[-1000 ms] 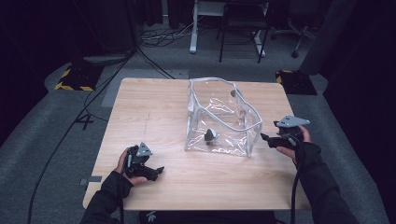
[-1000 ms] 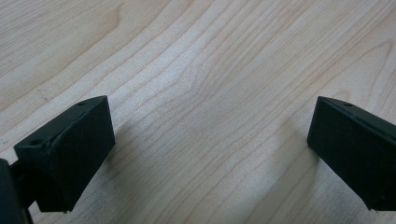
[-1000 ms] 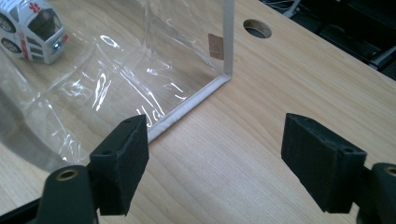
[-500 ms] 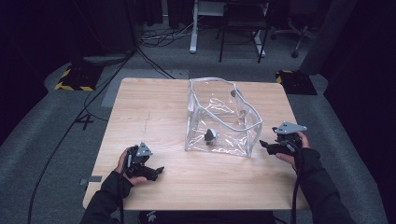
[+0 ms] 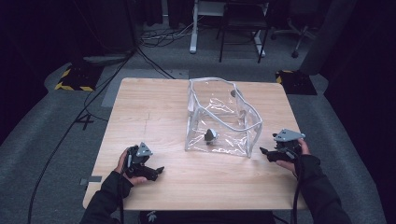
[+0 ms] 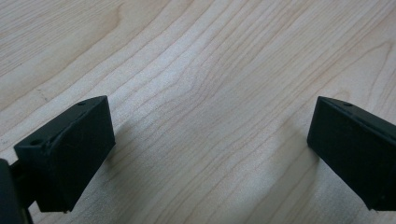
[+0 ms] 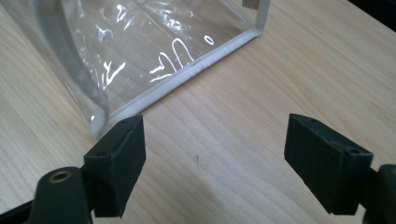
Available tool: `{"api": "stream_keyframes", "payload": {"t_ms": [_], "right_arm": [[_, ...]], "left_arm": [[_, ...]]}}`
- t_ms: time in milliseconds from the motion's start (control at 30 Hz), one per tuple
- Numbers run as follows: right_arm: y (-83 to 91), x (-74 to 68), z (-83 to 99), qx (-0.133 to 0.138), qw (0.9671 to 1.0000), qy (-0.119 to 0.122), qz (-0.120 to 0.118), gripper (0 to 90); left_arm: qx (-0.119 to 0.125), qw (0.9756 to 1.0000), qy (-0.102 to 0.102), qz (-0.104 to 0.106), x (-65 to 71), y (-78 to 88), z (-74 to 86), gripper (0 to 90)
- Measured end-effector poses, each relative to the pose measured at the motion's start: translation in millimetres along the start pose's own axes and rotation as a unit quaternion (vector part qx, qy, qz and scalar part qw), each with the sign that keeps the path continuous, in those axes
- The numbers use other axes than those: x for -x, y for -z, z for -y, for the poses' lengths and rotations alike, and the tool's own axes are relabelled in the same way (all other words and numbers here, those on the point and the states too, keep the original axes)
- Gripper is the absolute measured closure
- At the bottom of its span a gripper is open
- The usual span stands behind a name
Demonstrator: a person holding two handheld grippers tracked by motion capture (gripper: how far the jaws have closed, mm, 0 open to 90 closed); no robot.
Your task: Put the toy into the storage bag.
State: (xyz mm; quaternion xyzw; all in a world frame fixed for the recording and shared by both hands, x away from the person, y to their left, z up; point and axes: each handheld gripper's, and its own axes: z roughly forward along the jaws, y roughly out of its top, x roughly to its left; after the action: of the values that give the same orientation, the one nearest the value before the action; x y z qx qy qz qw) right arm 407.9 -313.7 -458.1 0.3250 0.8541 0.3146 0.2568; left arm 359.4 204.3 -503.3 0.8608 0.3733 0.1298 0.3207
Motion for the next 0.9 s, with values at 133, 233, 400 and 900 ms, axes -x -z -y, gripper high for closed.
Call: {"api": "stream_keyframes", "payload": {"t_ms": [133,233,400,900], "right_arm": [[-0.8,-3.0,6.6,-0.003,1.0000,0.004,0.003,21.2],[-0.5,-4.6,11.2,-0.010,0.9999,0.004,-0.001,20.9],[0.7,-7.7,21.4,-0.014,0.9999,-0.004,-0.001,20.9],[12.5,-9.2,51.5,-0.021,0.9995,-0.022,0.002,19.9]], "left_arm": [[0.000,1.0000,0.000,0.000,0.0,0.0,0.0,1.0],[0.000,1.0000,0.000,0.000,0.0,0.0,0.0,1.0],[0.000,1.0000,0.000,0.000,0.0,0.0,0.0,1.0],[0.000,1.0000,0.000,0.000,0.0,0.0,0.0,1.0]]}}
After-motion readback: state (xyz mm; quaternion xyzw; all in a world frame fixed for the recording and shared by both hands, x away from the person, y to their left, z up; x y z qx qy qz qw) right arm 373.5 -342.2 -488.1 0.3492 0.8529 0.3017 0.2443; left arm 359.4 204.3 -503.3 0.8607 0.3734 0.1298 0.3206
